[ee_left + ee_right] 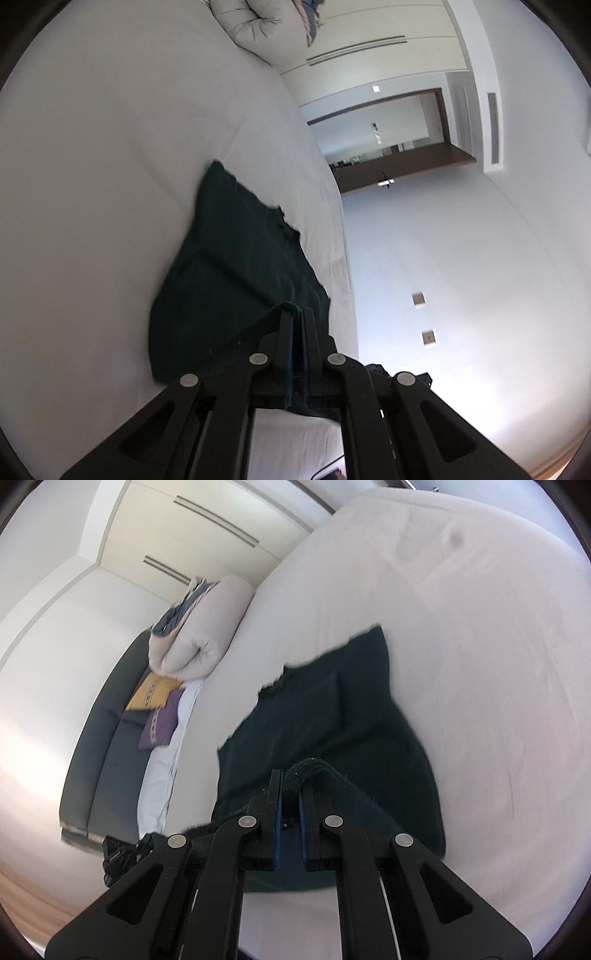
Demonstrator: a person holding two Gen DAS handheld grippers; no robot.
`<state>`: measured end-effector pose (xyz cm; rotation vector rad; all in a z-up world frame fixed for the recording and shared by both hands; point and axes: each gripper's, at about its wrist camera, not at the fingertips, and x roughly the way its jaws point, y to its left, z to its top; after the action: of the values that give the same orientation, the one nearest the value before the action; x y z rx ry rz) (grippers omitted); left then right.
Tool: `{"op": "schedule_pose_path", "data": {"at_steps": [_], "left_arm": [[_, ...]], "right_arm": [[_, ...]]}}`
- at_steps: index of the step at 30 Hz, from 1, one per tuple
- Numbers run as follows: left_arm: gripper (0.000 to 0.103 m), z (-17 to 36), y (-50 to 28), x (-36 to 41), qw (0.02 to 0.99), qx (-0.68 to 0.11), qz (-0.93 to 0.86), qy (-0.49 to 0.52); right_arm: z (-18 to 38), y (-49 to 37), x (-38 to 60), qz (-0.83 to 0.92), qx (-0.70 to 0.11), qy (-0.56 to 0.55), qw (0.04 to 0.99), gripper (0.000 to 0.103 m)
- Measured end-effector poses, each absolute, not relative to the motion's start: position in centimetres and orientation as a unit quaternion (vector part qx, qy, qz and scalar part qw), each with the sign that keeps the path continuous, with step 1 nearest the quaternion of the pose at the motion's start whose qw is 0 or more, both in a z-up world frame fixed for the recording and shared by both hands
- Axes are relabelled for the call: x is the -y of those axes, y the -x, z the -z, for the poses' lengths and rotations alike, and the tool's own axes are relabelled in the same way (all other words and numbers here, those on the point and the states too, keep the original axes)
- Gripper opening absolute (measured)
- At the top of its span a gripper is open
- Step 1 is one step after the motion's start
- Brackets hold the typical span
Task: Fold small clothes
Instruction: 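Lift the hem with both grippers and fold it toward the collar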
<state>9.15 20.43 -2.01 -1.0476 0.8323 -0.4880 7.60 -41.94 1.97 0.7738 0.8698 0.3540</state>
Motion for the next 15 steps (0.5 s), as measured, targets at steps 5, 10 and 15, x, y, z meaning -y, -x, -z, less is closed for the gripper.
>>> {"op": "schedule_pose_path", "data": {"at_steps": [5, 10, 15], "left_arm": [[0.003, 2.3, -14.9, -20.2, 0.759, -0.381, 0.208, 0.485], [0.003, 2.4, -20.5, -19.5, 0.768, -0.38, 0.196, 0.476], [0.003, 3.2, -24.8, -19.1, 0.777, -0.392, 0.178, 0.46]], "right_arm": [[-1.7, -14.0, 42.1, -0.141, -0.403, -0.354, 0.832, 0.006], [-1.0, -20.1, 41.9, -0.122, -0.403, -0.339, 0.841, 0.006], [0.9, -25.6, 41.6, -0.1, -0.407, -0.335, 0.844, 0.006]]}}
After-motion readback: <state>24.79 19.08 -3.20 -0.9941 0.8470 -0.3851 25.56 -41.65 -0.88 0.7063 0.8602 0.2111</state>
